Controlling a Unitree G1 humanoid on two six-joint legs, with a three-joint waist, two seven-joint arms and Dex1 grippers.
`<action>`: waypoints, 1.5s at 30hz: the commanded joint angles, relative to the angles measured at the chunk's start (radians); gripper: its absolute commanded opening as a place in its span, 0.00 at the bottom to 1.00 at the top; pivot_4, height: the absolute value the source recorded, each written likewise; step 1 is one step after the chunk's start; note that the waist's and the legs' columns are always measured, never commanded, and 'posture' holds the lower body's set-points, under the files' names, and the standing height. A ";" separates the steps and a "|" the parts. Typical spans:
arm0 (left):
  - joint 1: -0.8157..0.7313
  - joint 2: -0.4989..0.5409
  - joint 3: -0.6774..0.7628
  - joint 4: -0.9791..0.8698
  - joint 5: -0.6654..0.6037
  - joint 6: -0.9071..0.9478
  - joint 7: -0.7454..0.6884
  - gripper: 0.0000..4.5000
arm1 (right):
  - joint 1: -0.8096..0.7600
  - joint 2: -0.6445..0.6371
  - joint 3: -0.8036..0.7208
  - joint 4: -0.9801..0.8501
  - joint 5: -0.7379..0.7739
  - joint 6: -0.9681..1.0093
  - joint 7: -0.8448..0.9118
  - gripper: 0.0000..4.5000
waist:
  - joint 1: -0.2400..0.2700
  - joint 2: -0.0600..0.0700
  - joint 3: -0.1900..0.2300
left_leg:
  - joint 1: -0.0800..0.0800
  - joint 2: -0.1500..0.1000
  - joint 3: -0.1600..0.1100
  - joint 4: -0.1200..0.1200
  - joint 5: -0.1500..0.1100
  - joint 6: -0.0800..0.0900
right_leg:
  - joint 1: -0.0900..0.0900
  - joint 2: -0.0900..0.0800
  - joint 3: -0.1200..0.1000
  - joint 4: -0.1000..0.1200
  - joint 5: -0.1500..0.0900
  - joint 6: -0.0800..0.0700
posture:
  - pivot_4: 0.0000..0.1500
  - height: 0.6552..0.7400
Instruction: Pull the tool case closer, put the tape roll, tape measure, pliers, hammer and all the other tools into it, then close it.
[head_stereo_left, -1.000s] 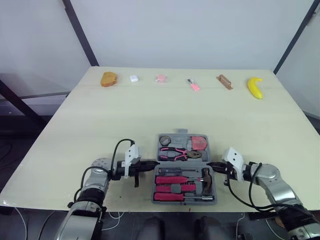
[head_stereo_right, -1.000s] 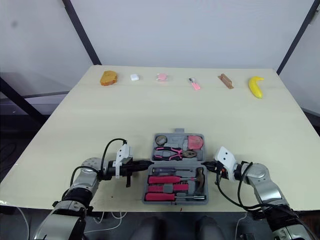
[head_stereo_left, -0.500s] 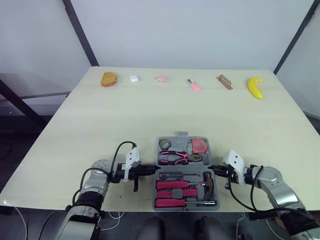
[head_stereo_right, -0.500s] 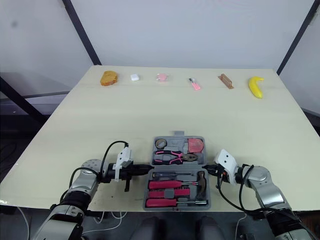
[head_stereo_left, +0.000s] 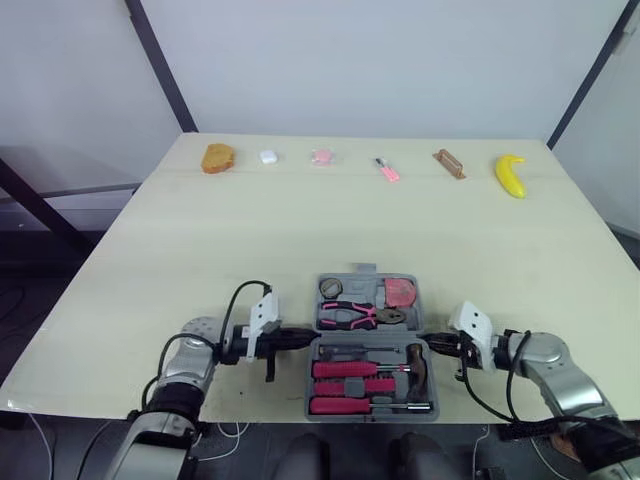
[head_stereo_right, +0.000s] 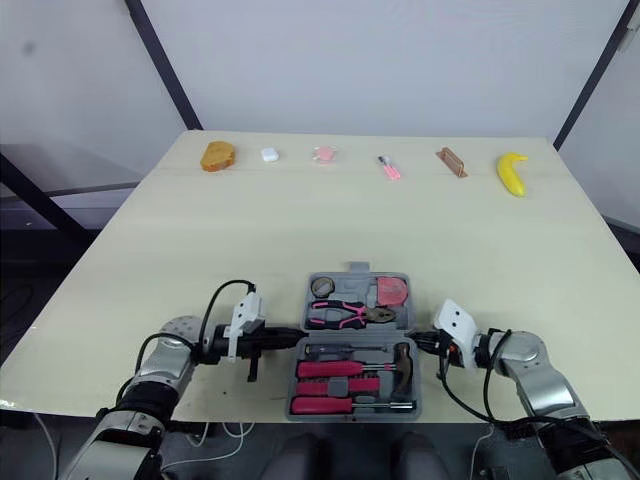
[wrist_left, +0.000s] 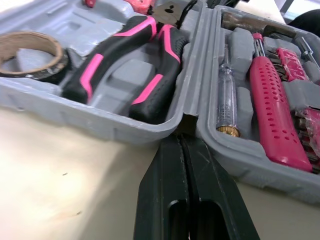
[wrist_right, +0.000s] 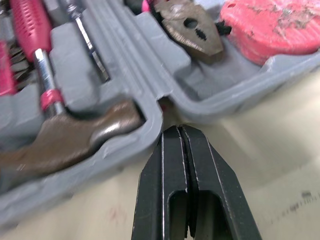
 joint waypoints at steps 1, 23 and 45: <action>0.017 0.032 0.033 -0.061 -0.036 0.004 0.017 0.01 | 0.013 -0.028 -0.046 -0.044 0.045 0.015 0.012 0.00 | 0.000 0.000 0.000 | 0.000 0.000 0.000 0.000 0.000 0.000 | 0.000 0.000 0.000 0.000 0.000 0.000 | 1.00 1.00; 0.361 0.109 -0.132 -0.724 -0.129 0.244 0.048 0.00 | -0.453 0.038 -0.069 0.346 0.255 0.606 0.030 0.98 | -0.002 0.001 0.000 | 0.000 0.001 0.000 0.000 0.000 0.000 | 0.000 0.000 0.001 0.000 0.000 0.000 | 1.00 1.00; 0.311 0.091 -0.284 -0.536 0.051 0.099 0.148 0.00 | -0.731 0.273 -0.203 0.935 0.218 0.474 0.133 0.98 | -0.032 0.005 -0.008 | 0.006 0.001 0.000 -0.001 0.000 0.000 | 0.003 0.000 0.002 0.000 0.000 0.000 | 1.00 1.00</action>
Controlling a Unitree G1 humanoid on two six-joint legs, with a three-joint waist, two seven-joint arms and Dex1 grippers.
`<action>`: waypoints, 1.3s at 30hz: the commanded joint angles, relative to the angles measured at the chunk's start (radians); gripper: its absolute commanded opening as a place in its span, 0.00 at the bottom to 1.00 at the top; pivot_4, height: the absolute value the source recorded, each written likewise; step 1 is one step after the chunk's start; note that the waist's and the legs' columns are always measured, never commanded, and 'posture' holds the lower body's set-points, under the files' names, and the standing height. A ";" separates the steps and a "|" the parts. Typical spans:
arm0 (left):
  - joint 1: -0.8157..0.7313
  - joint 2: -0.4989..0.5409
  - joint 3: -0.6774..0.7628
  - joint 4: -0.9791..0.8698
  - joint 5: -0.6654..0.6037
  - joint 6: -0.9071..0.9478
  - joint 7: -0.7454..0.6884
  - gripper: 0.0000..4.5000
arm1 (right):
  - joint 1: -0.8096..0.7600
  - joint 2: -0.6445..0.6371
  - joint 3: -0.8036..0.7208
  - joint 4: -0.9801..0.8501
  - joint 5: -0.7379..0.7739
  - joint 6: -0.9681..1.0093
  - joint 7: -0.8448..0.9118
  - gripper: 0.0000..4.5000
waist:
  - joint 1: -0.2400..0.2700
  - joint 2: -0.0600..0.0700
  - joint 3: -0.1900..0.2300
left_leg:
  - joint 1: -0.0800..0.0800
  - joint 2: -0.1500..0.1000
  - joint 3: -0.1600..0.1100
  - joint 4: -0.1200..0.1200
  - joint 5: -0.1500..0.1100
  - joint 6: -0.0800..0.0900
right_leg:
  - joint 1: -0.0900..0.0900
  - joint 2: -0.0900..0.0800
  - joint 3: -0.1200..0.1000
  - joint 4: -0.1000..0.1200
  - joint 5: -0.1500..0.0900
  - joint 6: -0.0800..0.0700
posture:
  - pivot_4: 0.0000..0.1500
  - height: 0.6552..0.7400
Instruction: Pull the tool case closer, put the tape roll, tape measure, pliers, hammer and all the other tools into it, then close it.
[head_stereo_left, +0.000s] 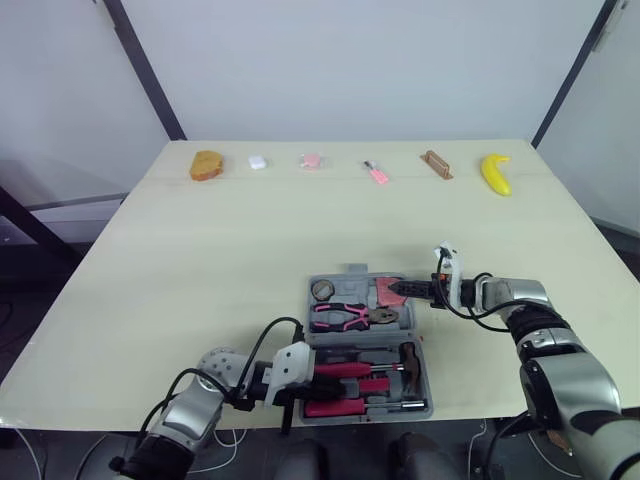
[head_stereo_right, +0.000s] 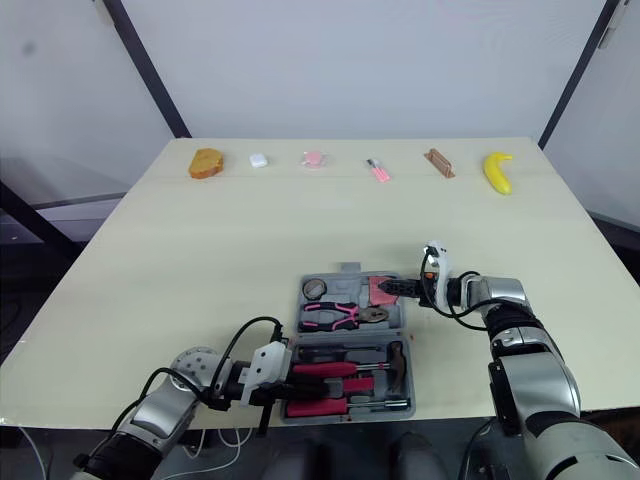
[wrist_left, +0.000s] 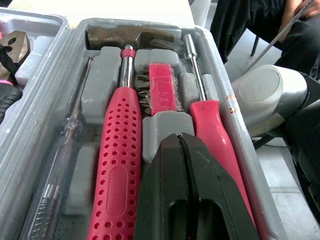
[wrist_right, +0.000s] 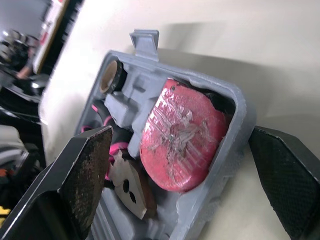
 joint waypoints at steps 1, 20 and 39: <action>0.016 0.009 -0.038 0.036 0.034 0.016 0.000 0.00 | -0.037 0.030 -0.029 0.038 0.008 -0.035 0.048 0.98 | -0.001 0.000 0.000 | 0.000 0.000 0.000 0.000 0.000 0.000 | 0.000 0.000 0.000 0.000 0.000 0.000 | 1.00 1.00; 0.042 0.017 0.019 -0.036 -0.063 0.103 0.017 0.00 | -0.031 -0.004 -0.029 -0.157 0.045 0.068 0.316 0.98 | 0.002 0.003 0.001 | -0.001 0.000 -0.001 -0.001 0.000 0.000 | -0.001 -0.001 -0.001 -0.001 0.000 0.000 | 1.00 1.00; 0.251 0.252 0.473 -0.113 -0.401 0.161 -0.113 0.00 | 0.478 -0.254 -0.045 -1.178 0.365 0.450 0.203 0.98 | 0.010 0.003 0.003 | -0.006 0.000 -0.003 -0.002 0.000 0.000 | -0.004 -0.004 -0.004 -0.002 -0.001 0.000 | 1.00 1.00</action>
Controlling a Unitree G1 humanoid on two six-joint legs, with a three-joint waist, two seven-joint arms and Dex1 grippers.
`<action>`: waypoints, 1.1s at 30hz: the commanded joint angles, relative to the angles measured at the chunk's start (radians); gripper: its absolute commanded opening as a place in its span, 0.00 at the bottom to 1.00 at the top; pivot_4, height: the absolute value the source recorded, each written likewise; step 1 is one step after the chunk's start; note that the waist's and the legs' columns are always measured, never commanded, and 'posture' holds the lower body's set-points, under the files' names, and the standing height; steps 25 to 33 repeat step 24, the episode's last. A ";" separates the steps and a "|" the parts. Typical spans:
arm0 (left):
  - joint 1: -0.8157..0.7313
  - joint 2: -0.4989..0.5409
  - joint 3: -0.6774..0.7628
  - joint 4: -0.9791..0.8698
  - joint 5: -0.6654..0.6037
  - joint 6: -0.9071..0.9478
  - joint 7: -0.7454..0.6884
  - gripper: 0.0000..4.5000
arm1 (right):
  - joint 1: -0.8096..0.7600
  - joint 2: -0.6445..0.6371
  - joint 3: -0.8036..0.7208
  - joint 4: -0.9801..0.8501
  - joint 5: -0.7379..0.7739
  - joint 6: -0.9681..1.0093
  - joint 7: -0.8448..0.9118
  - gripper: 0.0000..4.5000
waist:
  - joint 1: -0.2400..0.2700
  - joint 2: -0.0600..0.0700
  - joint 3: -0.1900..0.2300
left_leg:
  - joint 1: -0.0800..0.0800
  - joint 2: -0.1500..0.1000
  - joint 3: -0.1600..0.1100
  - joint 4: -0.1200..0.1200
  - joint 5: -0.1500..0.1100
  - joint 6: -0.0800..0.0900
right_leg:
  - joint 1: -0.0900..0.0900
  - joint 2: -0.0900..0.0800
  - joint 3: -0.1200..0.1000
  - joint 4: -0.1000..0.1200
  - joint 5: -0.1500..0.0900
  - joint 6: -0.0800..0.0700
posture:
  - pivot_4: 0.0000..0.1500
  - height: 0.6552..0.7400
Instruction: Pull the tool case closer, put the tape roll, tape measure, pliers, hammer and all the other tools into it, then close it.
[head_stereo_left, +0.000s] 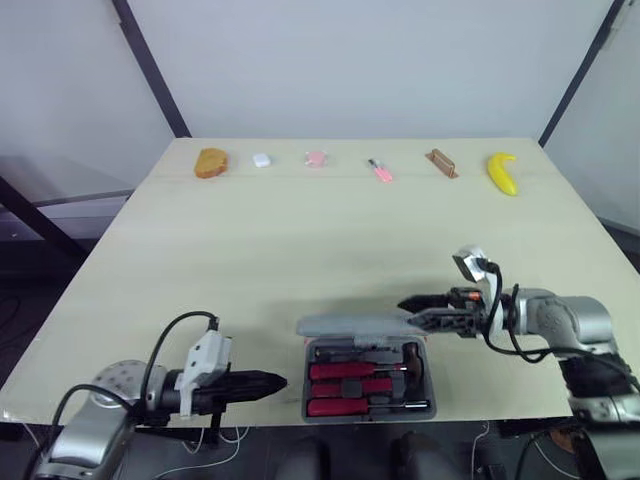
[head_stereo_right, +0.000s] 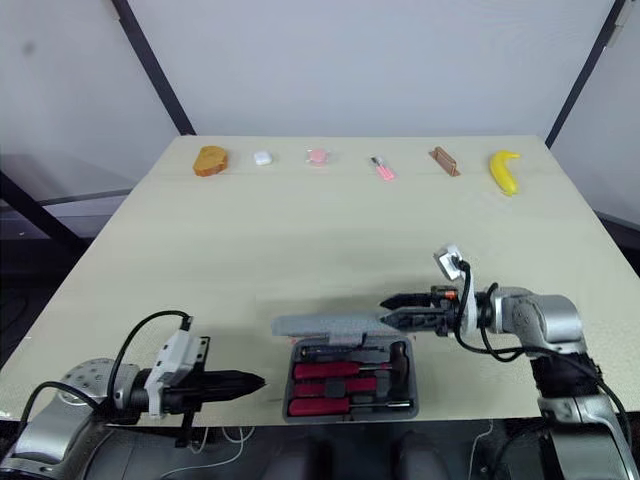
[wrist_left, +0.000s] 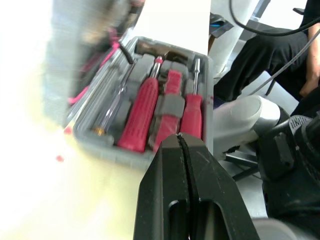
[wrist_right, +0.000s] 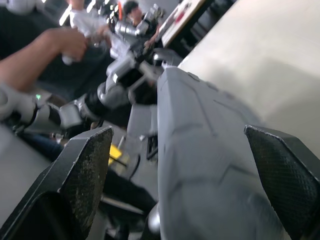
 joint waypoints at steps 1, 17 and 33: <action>-0.014 0.022 0.106 0.061 -0.043 0.012 0.006 0.00 | 0.067 -0.059 -0.074 -0.142 0.063 0.003 -0.055 0.98 | 0.000 -0.001 0.000 | 0.000 0.000 0.000 0.000 0.000 0.000 | 0.000 0.001 0.000 0.000 0.000 0.000 | 1.00 1.00; -0.026 -0.050 0.228 0.036 -0.016 0.083 0.228 0.98 | 0.666 -0.063 -0.471 -0.155 -0.126 -0.872 -0.129 1.00 | 0.017 -0.006 0.001 | 0.001 -0.001 0.002 0.000 0.000 0.000 | 0.000 0.002 0.003 -0.001 0.000 0.001 | 1.00 1.00; 0.025 -0.055 0.238 0.041 0.021 0.038 0.237 0.98 | 0.670 -0.115 -0.462 0.033 -0.146 -1.070 -0.022 1.00 | 0.019 -0.006 0.001 | 0.003 0.000 0.004 0.000 0.000 0.000 | 0.001 0.003 0.004 -0.001 0.000 0.000 | 1.00 1.00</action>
